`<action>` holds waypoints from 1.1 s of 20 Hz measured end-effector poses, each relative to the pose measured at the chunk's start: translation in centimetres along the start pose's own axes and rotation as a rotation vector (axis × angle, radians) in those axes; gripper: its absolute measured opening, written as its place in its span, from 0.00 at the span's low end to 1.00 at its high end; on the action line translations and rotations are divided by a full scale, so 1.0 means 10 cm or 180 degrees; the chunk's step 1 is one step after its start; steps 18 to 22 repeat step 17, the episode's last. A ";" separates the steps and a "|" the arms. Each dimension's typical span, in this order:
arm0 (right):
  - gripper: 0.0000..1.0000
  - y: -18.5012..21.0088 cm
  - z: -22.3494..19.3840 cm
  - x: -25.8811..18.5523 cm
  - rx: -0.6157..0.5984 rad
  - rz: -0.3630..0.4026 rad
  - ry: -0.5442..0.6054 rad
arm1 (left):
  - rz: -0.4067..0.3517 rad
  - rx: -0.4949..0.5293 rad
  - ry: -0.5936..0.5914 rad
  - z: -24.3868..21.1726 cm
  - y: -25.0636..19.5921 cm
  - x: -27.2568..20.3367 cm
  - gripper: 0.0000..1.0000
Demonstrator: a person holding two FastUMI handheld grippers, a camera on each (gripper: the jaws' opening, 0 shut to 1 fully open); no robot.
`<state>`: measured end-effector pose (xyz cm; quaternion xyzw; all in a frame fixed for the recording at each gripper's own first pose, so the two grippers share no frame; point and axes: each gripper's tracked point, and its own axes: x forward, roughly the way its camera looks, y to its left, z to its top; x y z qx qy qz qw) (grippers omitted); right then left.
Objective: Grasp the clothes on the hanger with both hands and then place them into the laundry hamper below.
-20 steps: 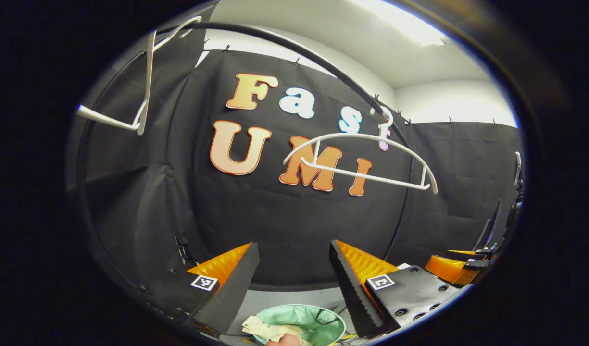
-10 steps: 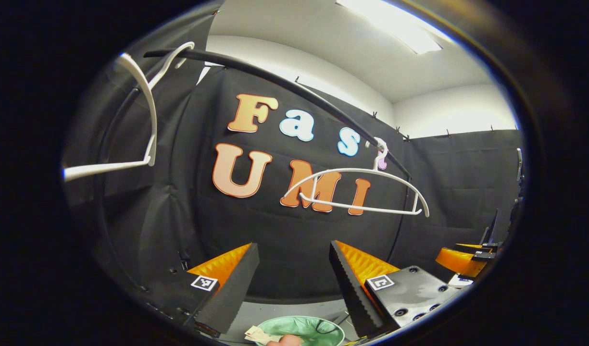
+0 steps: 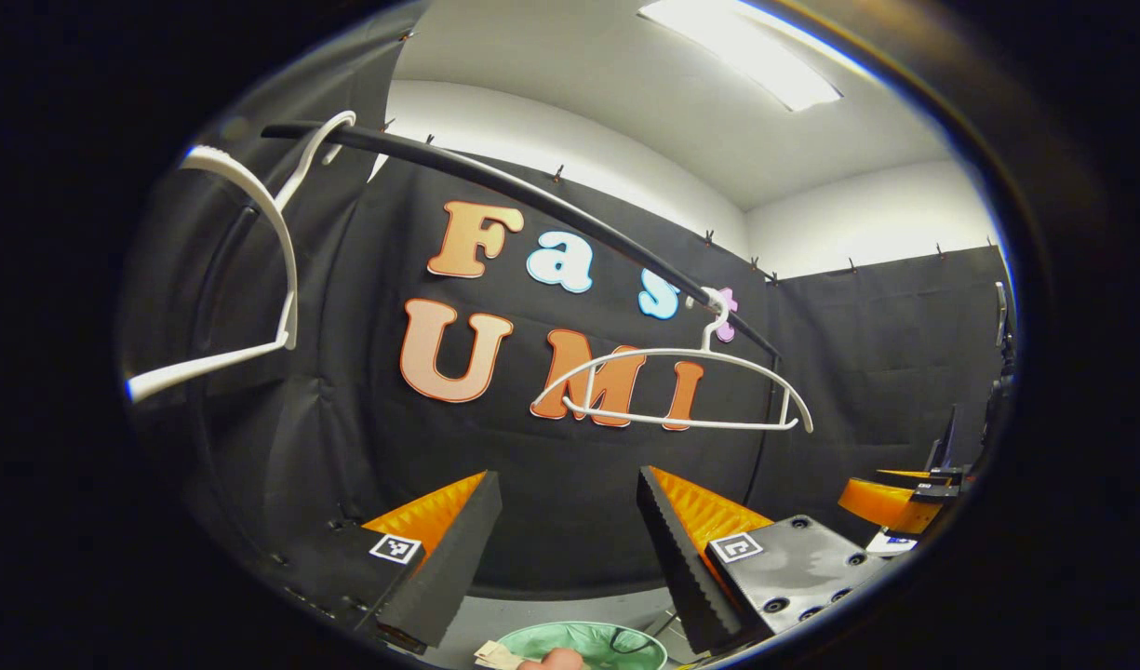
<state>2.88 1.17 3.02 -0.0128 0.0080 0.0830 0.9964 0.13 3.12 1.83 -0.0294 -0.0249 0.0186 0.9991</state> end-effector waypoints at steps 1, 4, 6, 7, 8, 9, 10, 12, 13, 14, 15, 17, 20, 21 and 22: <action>0.94 -0.01 0.00 0.00 -0.0005 -0.0007 -0.0004 | -0.0005 -0.0006 -0.0006 0.00 0.00 0.00 1.00; 0.94 -0.04 0.01 0.01 -0.0008 -0.0027 -0.0008 | 0.0014 0.0022 -0.0001 -0.01 0.02 0.01 1.00; 0.94 -0.05 0.01 0.02 0.0000 -0.0038 -0.0005 | 0.0013 0.0040 -0.0004 0.00 0.02 0.02 0.94; 0.94 -0.06 0.01 0.02 0.0000 -0.0044 -0.0005 | 0.0005 0.0047 -0.0015 0.01 0.01 0.02 1.00; 0.94 -0.07 0.00 0.02 -0.0002 -0.0052 0.0000 | 0.0003 0.0059 -0.0023 0.02 0.01 0.01 1.00; 0.94 -0.09 -0.01 0.02 0.0000 -0.0062 0.0005 | 0.0006 0.0070 -0.0026 0.03 0.00 0.01 1.00; 0.94 -0.10 -0.02 0.01 0.0007 -0.0067 0.0017 | 0.0001 0.0075 -0.0030 0.03 -0.01 0.01 1.00; 0.94 -0.09 -0.06 0.02 0.0039 -0.0064 0.0038 | -0.0020 0.0069 -0.0028 0.04 -0.02 0.02 1.00; 0.94 -0.09 -0.07 0.02 0.0053 -0.0059 0.0051 | -0.0031 0.0061 -0.0010 0.02 -0.03 0.02 0.94; 0.94 -0.09 -0.08 0.03 0.0062 -0.0058 0.0060 | -0.0036 0.0050 0.0005 -0.01 -0.07 0.06 0.94; 0.94 -0.09 -0.09 0.04 0.0061 -0.0058 0.0066 | -0.0034 0.0045 0.0018 -0.02 -0.07 0.07 0.97; 0.94 -0.10 -0.13 0.04 0.0048 -0.0060 0.0086 | -0.0024 0.0050 0.0039 -0.05 -0.07 0.08 0.97; 0.94 -0.10 -0.13 0.04 0.0048 -0.0060 0.0086 | -0.0024 0.0050 0.0039 -0.05 -0.07 0.08 0.97; 0.94 -0.10 -0.13 0.04 0.0048 -0.0060 0.0086 | -0.0024 0.0050 0.0039 -0.05 -0.07 0.08 0.97; 0.94 -0.10 -0.13 0.04 0.0048 -0.0060 0.0086 | -0.0024 0.0050 0.0039 -0.05 -0.07 0.08 0.97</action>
